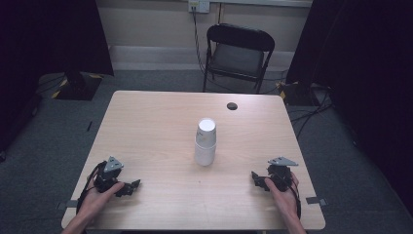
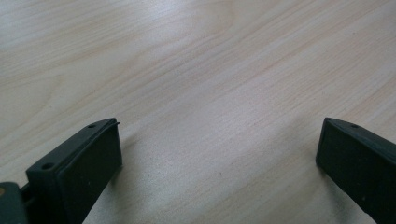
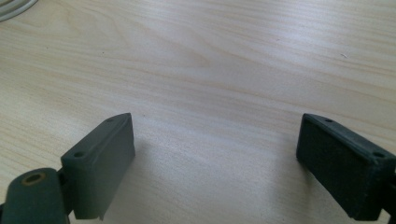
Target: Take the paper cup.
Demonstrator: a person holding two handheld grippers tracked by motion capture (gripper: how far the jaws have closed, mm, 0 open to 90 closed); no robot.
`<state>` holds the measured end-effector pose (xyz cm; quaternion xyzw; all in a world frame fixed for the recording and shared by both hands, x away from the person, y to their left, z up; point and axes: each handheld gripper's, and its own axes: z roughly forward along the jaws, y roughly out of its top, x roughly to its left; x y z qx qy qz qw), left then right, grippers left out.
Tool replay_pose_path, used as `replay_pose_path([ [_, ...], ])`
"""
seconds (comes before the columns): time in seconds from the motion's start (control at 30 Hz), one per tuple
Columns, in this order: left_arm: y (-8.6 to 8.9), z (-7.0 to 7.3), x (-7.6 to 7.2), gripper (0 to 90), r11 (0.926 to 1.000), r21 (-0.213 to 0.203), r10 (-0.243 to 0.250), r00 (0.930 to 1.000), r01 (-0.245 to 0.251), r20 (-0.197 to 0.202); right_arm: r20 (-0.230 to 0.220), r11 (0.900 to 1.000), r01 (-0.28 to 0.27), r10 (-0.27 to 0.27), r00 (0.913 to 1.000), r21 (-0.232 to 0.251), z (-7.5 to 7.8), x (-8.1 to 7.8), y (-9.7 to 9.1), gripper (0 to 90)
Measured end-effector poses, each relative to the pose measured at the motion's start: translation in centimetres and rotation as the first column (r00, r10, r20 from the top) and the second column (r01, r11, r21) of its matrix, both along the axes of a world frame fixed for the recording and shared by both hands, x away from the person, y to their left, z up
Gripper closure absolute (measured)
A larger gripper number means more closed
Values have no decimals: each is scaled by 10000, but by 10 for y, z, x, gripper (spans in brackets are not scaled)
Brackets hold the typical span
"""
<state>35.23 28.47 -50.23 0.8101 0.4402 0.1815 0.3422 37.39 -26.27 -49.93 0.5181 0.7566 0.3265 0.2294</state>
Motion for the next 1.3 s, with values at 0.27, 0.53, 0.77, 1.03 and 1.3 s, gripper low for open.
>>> replay_pose_path([
  [0.27,0,0,0,0,10000,-21,8,10000,-8,4,25,9998,-174,174,9998,33,0,-1,4,141],
  [0.53,-1,0,0,0,10000,6,43,10000,-43,38,81,9934,-1073,1071,9942,414,7,-9,16,146],
  [0.77,-1,0,-1,2,10000,-26,82,10000,-82,37,874,9762,-1881,1791,9799,1082,30,-20,26,199],
  [1.03,-1,0,-1,2,10000,-23,79,10000,-79,37,1144,9447,-2982,2840,9520,1364,44,-16,52,193],
  [1.3,-1,0,-1,2,10000,-27,83,10000,-83,36,1419,9154,-3748,3555,9239,1469,56,-13,77,179],
])
